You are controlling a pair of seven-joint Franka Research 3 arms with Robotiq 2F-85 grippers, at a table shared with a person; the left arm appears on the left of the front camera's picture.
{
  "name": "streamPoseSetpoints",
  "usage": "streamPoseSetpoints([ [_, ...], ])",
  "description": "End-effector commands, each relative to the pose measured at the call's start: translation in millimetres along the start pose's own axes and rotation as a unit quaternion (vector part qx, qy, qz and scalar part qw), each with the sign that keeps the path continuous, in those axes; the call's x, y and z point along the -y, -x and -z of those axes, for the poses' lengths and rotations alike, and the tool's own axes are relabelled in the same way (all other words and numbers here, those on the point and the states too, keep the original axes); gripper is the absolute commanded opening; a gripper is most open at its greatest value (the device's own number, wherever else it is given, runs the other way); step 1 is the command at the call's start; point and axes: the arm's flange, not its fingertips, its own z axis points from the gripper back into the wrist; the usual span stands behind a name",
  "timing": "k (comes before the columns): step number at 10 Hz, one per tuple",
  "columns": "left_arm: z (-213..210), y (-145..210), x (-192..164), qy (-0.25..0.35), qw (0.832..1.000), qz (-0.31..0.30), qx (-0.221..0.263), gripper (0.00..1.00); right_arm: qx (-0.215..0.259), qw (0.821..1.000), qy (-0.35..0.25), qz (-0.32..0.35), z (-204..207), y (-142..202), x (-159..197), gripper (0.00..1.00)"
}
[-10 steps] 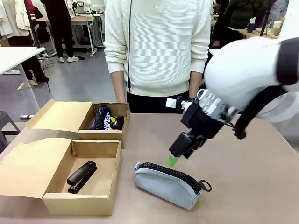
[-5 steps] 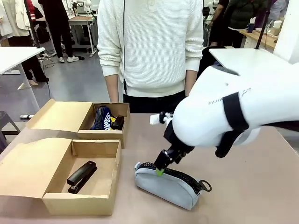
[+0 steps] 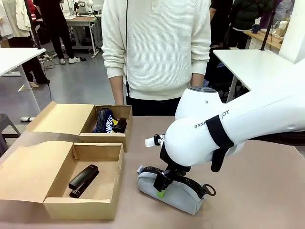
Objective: Place items inside the box.
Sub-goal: Pick up a Pencil pouch or Stapler and place it inside the Mailer Box closest to the robot.
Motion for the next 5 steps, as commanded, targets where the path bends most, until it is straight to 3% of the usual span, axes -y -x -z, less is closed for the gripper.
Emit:
streamPoseSetpoints([
  [1, 0.2, 3.2, 1.5, 0.000, 1.000, 0.009, 0.001, 1.00, -0.012, 1.000, 0.022, 0.016, -4.7, -6.6, -4.5, 1.00],
  [2, 0.2, 3.2, 1.5, 0.000, 1.000, 0.009, 0.001, 1.00, -0.019, 1.000, 0.016, 0.011, -5.3, -5.1, -5.1, 1.00],
  [3, 0.2, 3.2, 1.5, 0.000, 1.000, 0.009, 0.001, 1.00, -0.030, 1.000, -0.006, 0.003, -5.4, -3.9, -6.5, 0.40],
  [4, 0.2, 3.2, 1.5, 0.000, 1.000, 0.009, 0.001, 1.00, -0.026, 1.000, -0.009, 0.007, -6.3, -3.2, -6.0, 0.40],
  [5, 0.2, 3.2, 1.5, 0.000, 1.000, 0.009, 0.001, 1.00, -0.028, 0.999, -0.013, 0.013, -5.6, -2.0, -3.8, 0.00],
])
